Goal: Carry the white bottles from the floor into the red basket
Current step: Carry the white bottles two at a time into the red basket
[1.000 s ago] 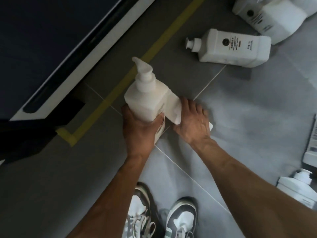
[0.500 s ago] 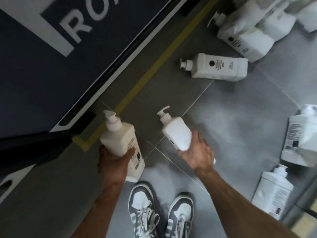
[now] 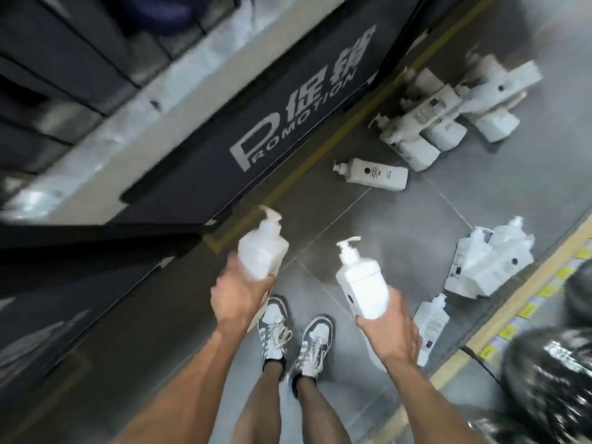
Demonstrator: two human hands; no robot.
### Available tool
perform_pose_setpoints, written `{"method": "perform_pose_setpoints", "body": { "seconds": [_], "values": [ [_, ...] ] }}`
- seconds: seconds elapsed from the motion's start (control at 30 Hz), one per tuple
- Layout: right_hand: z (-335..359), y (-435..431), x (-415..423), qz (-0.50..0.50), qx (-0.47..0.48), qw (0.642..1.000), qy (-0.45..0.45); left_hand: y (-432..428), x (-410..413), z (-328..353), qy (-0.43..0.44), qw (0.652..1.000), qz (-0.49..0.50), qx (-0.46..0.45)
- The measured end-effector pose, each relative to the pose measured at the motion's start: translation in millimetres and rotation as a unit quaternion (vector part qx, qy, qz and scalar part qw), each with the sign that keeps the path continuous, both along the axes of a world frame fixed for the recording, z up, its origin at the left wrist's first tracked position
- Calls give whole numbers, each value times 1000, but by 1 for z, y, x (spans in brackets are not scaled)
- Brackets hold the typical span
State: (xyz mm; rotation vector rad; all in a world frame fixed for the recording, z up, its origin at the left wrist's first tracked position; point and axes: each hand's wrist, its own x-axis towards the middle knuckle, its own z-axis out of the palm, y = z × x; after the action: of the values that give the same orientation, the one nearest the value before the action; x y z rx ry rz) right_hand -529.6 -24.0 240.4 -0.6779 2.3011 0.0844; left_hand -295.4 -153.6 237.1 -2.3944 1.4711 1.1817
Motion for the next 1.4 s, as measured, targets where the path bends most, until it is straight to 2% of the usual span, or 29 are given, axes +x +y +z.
{"method": "perform_pose_setpoints", "body": {
  "seconds": [0.1, 0.27, 0.47, 0.6, 0.77, 1.0, 1.23, 1.4],
  "values": [
    [89, -9, -4, 19, -17, 1000, 9, -4, -4, 90, 13, 998, -54, -10],
    [231, -32, -5, 27, -66, 997, 27, 1, -6, 219, 43, 995, -80, -40],
    [351, -52, -3, 82, -95, 992, 31, 22, 15, 315, 47, 995, -72, -51],
    [417, -63, 4, 155, -106, 982, 20, 36, 46, 378, 28, 991, -112, -66],
    [454, -63, 31, 237, -135, 962, 15, 58, 85, 417, -16, 988, -125, -85],
    [458, -62, 66, 345, -152, 926, -16, 103, 130, 438, -66, 993, -40, -89],
    [452, -83, 100, 505, -150, 849, -35, 162, 152, 458, -109, 983, 96, -112],
    [446, -95, 142, 606, -132, 782, -59, 216, 168, 460, -140, 971, 182, -65]
  ]
}}
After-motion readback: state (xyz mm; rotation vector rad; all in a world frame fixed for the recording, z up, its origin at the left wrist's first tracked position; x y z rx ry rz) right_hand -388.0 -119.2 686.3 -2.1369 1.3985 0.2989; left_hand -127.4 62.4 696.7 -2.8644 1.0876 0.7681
